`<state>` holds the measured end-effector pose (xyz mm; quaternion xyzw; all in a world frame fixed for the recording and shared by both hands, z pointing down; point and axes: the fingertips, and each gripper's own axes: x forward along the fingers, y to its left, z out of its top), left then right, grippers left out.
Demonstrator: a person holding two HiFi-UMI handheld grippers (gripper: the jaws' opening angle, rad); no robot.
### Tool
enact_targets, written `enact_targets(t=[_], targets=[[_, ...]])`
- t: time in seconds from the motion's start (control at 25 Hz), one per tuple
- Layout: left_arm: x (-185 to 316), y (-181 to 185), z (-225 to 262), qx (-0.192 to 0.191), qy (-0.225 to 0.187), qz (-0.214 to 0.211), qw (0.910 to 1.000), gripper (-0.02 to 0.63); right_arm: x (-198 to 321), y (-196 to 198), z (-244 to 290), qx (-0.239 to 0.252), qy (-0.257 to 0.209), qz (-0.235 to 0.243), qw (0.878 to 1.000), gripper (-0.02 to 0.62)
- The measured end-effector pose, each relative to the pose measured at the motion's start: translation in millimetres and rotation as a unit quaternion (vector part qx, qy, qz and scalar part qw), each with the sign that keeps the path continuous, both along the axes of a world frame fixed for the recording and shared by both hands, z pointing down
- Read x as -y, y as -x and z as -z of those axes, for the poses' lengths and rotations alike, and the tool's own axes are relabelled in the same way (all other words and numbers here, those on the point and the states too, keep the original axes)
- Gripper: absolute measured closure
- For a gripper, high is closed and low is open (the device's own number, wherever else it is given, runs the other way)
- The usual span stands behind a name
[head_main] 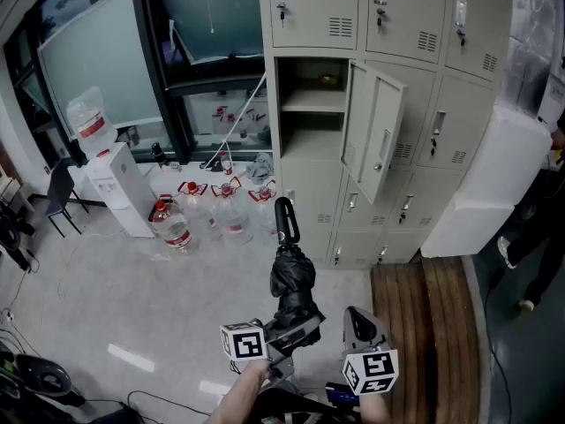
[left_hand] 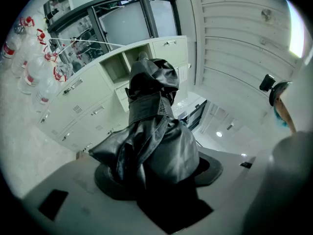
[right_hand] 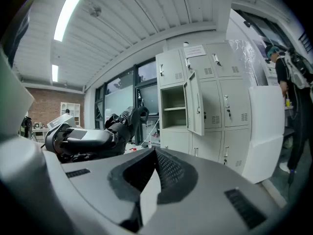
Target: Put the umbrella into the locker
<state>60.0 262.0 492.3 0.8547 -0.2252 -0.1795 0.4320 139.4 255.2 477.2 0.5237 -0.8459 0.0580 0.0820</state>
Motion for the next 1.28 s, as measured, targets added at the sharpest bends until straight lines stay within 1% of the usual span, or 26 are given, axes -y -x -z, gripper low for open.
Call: enact_targets(t=[0.16, 0.28, 0.4, 0.52, 0.64, 0.84, 1.08, 1.28], targets=[[-7, 0, -3, 0.012, 0.002, -0.003, 0.9999, 0.333, -7, 0, 0, -0.001, -0.001, -0.002, 1.000, 0.595], [-12, -1, -2, 0.003, 0.003, -0.007, 1.0000, 0.333, -11, 2, 3, -0.003, -0.005, 0.000, 1.000, 0.595], [-10, -2, 1, 0.003, 0.002, -0.006, 1.0000, 0.333, -11, 2, 7, -0.005, -0.009, 0.003, 1.000, 0.595], [-7, -4, 2, 0.002, 0.003, -0.009, 1.0000, 0.332, -8, -2, 10, 0.003, -0.016, -0.005, 1.000, 0.595], [-3, -6, 1, 0.000, 0.010, -0.009, 0.9999, 0.331, -2, -8, 14, 0.014, -0.017, -0.010, 1.000, 0.595], [3, -10, 5, -0.017, 0.022, -0.013, 0.9995, 0.331, 8, -11, 15, 0.018, -0.017, -0.010, 1.000, 0.595], [25, -9, 0, -0.014, 0.022, -0.010, 0.9996, 0.331, 30, -2, 6, 0.012, -0.011, 0.006, 1.000, 0.595], [71, -13, -7, -0.015, 0.027, -0.021, 0.9993, 0.331, 75, -5, 0, 0.008, -0.008, -0.001, 1.000, 0.595]])
